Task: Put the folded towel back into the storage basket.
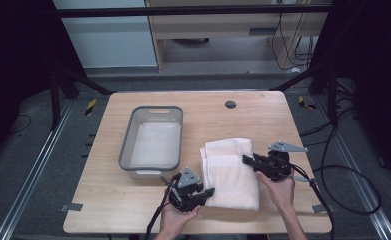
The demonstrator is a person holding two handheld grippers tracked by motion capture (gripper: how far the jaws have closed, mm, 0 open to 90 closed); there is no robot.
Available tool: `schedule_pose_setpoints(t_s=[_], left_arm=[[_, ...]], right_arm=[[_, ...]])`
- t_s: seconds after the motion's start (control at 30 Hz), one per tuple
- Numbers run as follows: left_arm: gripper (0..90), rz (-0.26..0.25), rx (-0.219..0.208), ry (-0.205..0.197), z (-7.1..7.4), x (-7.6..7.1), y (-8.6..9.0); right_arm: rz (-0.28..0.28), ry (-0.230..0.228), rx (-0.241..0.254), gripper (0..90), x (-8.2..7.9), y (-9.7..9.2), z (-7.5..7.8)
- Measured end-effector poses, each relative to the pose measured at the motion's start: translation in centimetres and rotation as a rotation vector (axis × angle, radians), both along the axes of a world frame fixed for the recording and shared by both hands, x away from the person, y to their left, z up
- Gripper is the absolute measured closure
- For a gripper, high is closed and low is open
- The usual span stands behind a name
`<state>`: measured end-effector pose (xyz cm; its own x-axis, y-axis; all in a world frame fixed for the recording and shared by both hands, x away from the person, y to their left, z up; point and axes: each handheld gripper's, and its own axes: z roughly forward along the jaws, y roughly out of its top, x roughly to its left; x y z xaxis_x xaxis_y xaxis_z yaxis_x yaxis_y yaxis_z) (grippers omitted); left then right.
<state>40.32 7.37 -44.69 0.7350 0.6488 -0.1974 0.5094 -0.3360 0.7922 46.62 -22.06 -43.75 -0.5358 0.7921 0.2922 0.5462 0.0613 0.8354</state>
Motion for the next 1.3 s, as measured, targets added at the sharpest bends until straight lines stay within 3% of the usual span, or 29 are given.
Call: schedule_pose_setpoints(t_s=[0.33, 0.57, 1.03, 1.3], left_arm=[[69.2, 0.009, -0.022, -0.038, 1.7, -0.1, 0.6], [69.2, 0.012, -0.024, -0.057, 2.7, 0.0, 1.0], [69.2, 0.035, -0.05, -0.118, 5.9, 0.8, 2.5], [69.3, 0.058, -0.067, -0.132, 6.6, 1.2, 3.8]], right_arm=[[0.009, -0.074, 0.014, 69.4, -0.2, 0.3, 1.9], [0.011, -0.088, 0.006, 69.4, 0.0, 0.7, 2.9], [0.004, -0.166, 0.019, 69.5, 0.9, 2.2, 6.3], [0.008, -0.19, 0.009, 69.4, 1.6, 3.5, 7.5]])
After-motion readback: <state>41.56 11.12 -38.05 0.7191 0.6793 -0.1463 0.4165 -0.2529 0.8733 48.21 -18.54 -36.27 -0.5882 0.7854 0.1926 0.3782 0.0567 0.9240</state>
